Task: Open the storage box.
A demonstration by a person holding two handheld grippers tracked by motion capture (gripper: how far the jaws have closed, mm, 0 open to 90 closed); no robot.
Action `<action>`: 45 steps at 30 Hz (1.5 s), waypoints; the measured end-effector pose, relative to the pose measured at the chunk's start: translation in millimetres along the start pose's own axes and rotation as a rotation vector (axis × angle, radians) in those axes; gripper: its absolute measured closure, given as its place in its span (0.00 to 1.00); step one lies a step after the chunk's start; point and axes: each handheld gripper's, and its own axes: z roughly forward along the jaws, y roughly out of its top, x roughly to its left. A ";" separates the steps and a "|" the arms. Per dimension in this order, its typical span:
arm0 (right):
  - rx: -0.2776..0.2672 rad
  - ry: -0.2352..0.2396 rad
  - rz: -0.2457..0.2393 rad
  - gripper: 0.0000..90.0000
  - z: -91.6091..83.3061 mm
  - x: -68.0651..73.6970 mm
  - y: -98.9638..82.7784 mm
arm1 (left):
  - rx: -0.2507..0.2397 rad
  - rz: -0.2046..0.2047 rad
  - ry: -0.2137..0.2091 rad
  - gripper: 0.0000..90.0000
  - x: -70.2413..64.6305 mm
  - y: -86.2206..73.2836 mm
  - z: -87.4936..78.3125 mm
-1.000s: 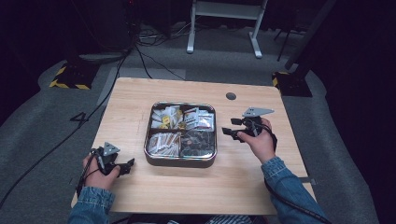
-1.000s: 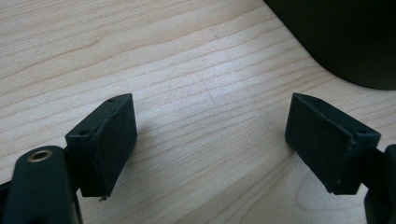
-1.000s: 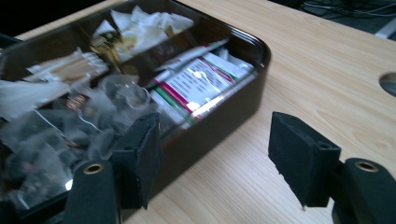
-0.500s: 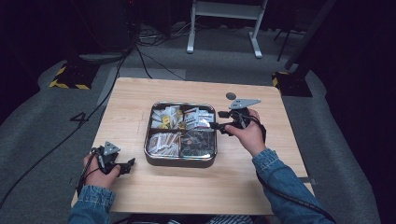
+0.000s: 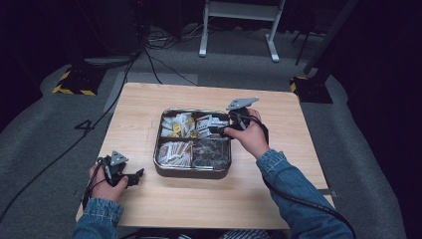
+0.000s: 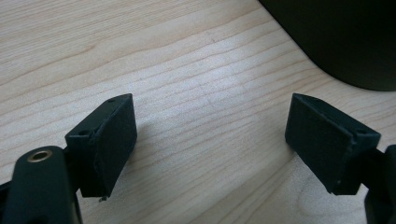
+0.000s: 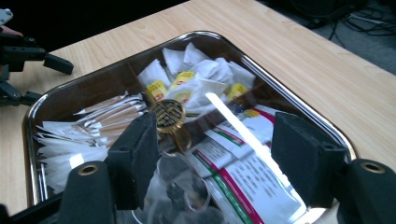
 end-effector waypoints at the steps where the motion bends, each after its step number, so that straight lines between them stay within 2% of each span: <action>1: 0.005 0.007 -0.001 0.39 3.5 1.2 1.9 | 0.000 0.000 0.000 0.19 0.0 0.0 0.0; 9: 0.037 0.036 -0.019 0.41 30.9 10.2 10.7 | -0.001 0.001 0.004 0.19 0.3 0.4 0.3; 16: 0.056 0.071 0.003 0.44 54.4 15.7 10.3 | -0.001 0.001 0.003 0.19 0.3 0.4 0.4; 19: 0.067 0.084 -0.002 0.46 62.6 19.2 9.1 | -0.001 0.003 0.002 0.19 0.4 0.5 0.4; 22: 0.083 0.069 -0.014 0.51 69.7 22.2 6.8 | -0.005 0.001 0.004 0.19 0.2 0.5 0.7; 26: 0.095 0.074 -0.008 0.56 78.1 24.6 2.6 | -0.004 -0.001 0.004 0.19 0.1 0.6 0.8; 28: 0.111 0.066 -0.020 0.63 82.2 25.7 0.0 | -0.008 -0.002 0.005 0.19 0.0 0.5 1.2; 34: 0.114 0.054 -0.045 0.65 84.2 27.0 -3.3 | -0.008 -0.003 0.006 0.19 0.0 0.7 1.3; 45: 0.098 0.047 -0.026 0.66 84.0 28.0 -4.8 | -0.008 -0.004 0.005 0.19 0.0 0.8 1.5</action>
